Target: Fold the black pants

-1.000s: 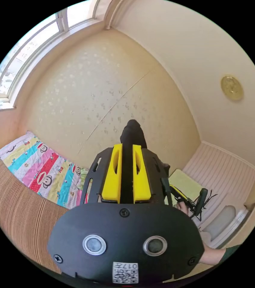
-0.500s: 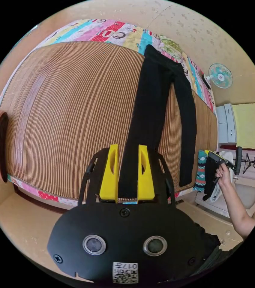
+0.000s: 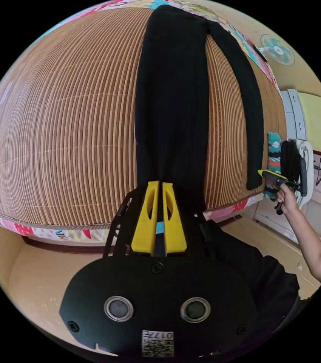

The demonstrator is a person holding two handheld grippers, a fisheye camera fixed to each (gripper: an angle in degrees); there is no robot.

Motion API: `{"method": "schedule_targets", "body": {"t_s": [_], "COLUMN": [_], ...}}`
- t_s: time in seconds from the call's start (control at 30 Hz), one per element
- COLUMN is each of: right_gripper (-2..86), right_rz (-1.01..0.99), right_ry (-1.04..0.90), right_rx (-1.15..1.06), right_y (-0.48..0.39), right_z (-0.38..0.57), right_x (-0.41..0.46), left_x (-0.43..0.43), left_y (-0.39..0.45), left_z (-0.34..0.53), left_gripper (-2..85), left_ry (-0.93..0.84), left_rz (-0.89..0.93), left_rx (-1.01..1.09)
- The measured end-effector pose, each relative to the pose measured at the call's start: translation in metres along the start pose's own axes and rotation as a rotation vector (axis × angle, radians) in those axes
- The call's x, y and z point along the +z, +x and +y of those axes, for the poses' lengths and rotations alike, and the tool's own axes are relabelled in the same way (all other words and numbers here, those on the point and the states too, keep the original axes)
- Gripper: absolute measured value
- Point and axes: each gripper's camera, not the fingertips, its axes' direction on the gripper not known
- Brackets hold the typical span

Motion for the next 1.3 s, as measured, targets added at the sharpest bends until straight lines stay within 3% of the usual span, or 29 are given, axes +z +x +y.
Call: {"method": "schedule_targets", "body": {"t_s": [0.1, 0.2, 0.33, 0.57, 0.97, 1.3], "right_gripper": [4.3, 3.9, 4.3, 7.6, 7.6, 6.2], "right_rz": [-0.198, -0.417, -0.260, -0.264, -0.417, -0.514], "right_ry": [0.018, 0.051, -0.036, 0.028, -0.056, -0.128], "right_rx": [-0.063, -0.038, 0.022, 0.123, 0.091, 0.050], "right_y": [-0.003, 0.008, 0.018, 0.060, 0.084, 0.116], "right_z": [0.022, 0.049, 0.063, 0.068, 0.085, 0.079], "right_x": [-0.004, -0.001, 0.019, 0.017, 0.058, 0.079], "left_x": [-0.010, -0.019, -0.015, -0.012, 0.020, 0.050], "left_y": [-0.007, -0.025, -0.035, -0.034, 0.067, 0.080], "left_z": [0.008, 0.026, 0.063, 0.102, 0.067, 0.069], "left_gripper": [-0.6, -0.7, -0.1, 1.6, 2.5, 0.7], "left_ry": [0.002, 0.034, 0.039, 0.090, 0.057, -0.018], "left_rz": [0.084, 0.290, -0.040, -0.015, 0.094, 0.144], "left_rx": [0.049, 0.008, -0.201, -0.376, -0.063, -0.001]}}
